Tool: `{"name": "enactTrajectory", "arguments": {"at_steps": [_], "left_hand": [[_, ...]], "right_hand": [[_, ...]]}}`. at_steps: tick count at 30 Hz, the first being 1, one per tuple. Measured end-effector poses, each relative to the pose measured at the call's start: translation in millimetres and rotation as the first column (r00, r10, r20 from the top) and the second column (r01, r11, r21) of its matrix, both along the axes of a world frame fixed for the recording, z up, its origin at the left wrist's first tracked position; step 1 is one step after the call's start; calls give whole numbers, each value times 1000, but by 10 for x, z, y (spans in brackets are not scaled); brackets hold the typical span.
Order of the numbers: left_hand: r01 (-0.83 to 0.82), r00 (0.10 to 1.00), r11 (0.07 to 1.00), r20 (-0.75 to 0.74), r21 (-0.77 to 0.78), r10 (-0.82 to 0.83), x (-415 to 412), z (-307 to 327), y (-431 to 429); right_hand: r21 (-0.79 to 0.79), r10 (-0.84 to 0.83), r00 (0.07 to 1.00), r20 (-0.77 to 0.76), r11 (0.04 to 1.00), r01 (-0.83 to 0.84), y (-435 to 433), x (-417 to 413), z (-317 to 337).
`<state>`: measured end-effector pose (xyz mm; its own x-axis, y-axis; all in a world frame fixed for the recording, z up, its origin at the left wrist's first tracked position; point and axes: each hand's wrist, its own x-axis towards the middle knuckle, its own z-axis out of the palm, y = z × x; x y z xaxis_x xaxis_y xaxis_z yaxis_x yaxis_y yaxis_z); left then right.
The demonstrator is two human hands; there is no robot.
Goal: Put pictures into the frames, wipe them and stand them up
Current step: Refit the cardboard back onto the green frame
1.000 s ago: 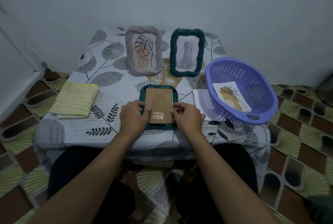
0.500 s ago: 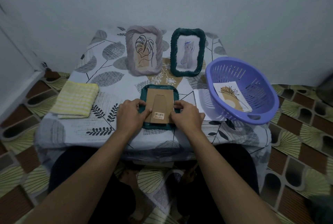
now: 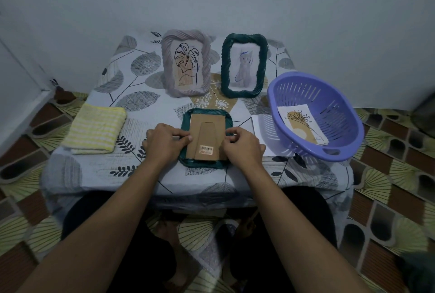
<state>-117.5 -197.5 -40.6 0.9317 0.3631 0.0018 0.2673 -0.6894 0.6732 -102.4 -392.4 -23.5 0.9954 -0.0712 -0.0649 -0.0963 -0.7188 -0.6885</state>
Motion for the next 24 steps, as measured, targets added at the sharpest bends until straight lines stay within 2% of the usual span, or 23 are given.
{"name": "enactTrajectory", "arguments": {"at_steps": [3,7,10,15,18,22,24], "left_hand": [[8,1000,1000,-17,-9,-9,11,48,20],[38,997,999,-73,-16,-39,62,68,76],[97,989,991,-102,-88,-106,128,50,131],[121,972,980,-184,-160,-150,202,95,154],[87,979,989,-176,-116,-106,252,107,124],[34,990,998,-138,49,-27,335,79,28],[10,991,997,-132,73,0,374,61,-22]], "right_hand": [[-70,31,998,58,997,-27,29,31,-27],[-127,212,968,137,973,-195,106,107,-77],[-217,348,931,108,922,-319,142,198,-127],[-292,398,915,61,884,-365,147,290,-199],[-307,399,914,77,881,-359,147,292,-229],[-319,419,905,80,870,-375,148,304,-237],[-320,428,900,78,866,-384,147,308,-241]]}}
